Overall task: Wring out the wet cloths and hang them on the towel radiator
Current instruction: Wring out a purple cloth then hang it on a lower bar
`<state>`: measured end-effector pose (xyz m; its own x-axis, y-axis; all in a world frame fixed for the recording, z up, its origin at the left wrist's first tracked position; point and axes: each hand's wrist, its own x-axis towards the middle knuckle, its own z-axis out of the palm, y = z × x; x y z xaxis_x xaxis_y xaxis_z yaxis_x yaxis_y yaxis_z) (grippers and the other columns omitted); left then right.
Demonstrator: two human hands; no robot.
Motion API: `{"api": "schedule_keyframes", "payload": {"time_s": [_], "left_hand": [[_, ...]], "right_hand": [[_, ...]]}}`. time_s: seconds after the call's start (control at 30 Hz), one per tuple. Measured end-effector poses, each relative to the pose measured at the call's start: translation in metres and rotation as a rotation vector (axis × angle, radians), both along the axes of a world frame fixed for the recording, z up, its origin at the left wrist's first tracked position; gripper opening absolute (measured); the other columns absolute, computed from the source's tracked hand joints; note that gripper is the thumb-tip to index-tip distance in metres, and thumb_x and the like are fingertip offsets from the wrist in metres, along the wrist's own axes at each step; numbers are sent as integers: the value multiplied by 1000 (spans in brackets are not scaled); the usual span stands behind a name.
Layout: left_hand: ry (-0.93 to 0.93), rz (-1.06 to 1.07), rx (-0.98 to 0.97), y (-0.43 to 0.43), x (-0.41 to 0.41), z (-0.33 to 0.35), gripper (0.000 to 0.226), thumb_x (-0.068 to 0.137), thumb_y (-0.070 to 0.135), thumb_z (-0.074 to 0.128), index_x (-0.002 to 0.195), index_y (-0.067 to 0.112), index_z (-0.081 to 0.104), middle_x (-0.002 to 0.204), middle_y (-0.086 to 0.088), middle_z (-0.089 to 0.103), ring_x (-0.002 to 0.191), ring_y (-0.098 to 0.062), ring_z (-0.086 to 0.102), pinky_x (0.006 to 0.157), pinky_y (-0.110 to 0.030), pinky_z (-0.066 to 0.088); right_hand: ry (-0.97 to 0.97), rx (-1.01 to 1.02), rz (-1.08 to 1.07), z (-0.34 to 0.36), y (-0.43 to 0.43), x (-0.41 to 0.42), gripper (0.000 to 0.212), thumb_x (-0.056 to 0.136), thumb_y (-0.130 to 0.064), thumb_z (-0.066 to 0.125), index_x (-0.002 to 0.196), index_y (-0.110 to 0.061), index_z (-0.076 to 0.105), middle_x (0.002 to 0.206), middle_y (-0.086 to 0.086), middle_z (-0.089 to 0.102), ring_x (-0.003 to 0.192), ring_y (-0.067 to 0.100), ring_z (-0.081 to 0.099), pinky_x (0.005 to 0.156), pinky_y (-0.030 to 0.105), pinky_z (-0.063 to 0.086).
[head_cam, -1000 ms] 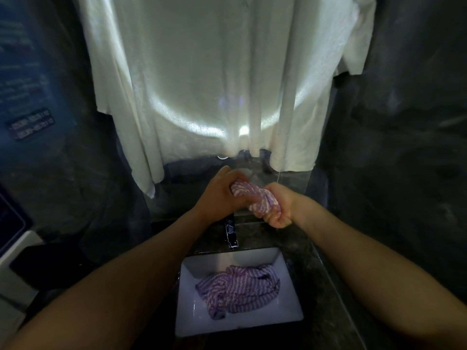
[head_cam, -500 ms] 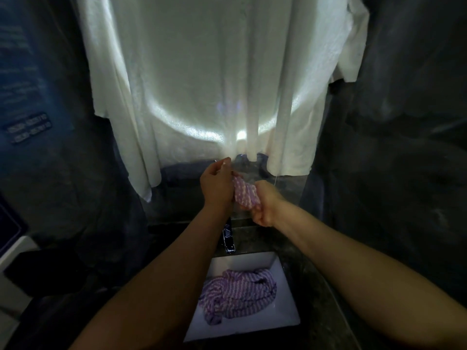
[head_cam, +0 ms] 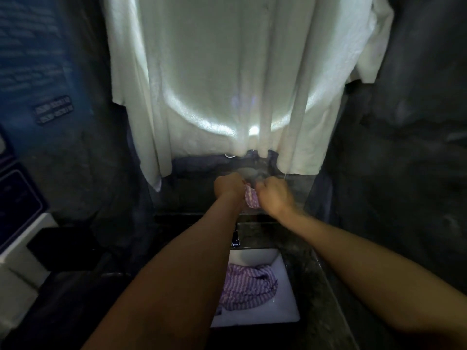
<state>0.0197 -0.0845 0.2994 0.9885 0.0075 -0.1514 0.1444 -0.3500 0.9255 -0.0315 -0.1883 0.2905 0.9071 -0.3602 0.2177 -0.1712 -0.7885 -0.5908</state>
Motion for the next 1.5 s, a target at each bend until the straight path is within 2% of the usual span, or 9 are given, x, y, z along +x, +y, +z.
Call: {"api": "schedule_keyframes", "payload": {"time_s": [0.13,0.53,0.67,0.83,0.93,1.07,1.17,1.37,1.5], "left_hand": [[-89,-18,131,7,0,4,29,102,21,47,118,9,68,125,-10,68,119,-27,63,90,-28,48],[13,-10,97,6,-4,-2,29,102,23,47,119,10,67,123,-9,67,117,-26,63,89,-29,48],[119,79,-455,-2,1,-16,24,93,20,57,115,11,64,113,-15,68,103,-28,66,88,-37,56],[445,22,-513,-6,21,-59,114,34,83,78,127,24,49,122,-12,61,100,-34,66,80,-50,57],[517,-208,-600,-2,-20,-31,64,80,65,66,123,18,57,120,-13,64,105,-31,65,90,-44,55],[580,-316,-710,-18,-35,-37,77,73,65,74,127,18,47,124,-17,63,106,-30,66,80,-39,57],[487,-226,-728,-34,-45,-44,57,89,44,69,128,6,53,115,-20,68,97,-29,70,64,-34,60],[496,-197,-1013,-48,-73,-58,53,92,43,52,128,6,64,127,-20,66,121,-37,60,110,-52,43],[514,-300,-1113,-52,-100,-51,36,96,29,49,112,3,67,123,-23,67,118,-38,61,109,-50,43]], "right_hand": [[18,-66,35,2,-3,1,40,98,-21,46,80,4,71,86,24,70,71,27,58,63,29,34],[91,-69,49,-5,1,1,41,98,-24,44,72,-5,69,72,12,65,68,26,63,61,34,46],[172,61,-19,-1,-14,6,34,102,-17,41,93,1,69,92,19,67,73,26,60,61,32,45],[171,426,-85,1,-50,-3,38,103,-21,39,111,6,65,105,31,66,61,23,59,48,25,44],[55,503,-71,-5,-63,-11,36,104,-25,43,84,-5,65,84,17,66,75,25,60,54,25,42],[16,527,16,-7,-73,-33,33,100,-40,53,84,-14,66,79,5,69,72,17,62,71,32,47],[34,600,51,-16,-87,-52,33,93,-49,61,92,-17,67,83,0,70,76,14,64,73,31,51],[54,1071,-48,-43,-109,-92,49,93,-48,62,114,-4,67,107,23,72,90,31,66,82,45,54],[-48,769,-145,-37,-110,-130,45,91,-54,59,88,-10,64,71,18,59,65,22,55,61,32,43]]}}
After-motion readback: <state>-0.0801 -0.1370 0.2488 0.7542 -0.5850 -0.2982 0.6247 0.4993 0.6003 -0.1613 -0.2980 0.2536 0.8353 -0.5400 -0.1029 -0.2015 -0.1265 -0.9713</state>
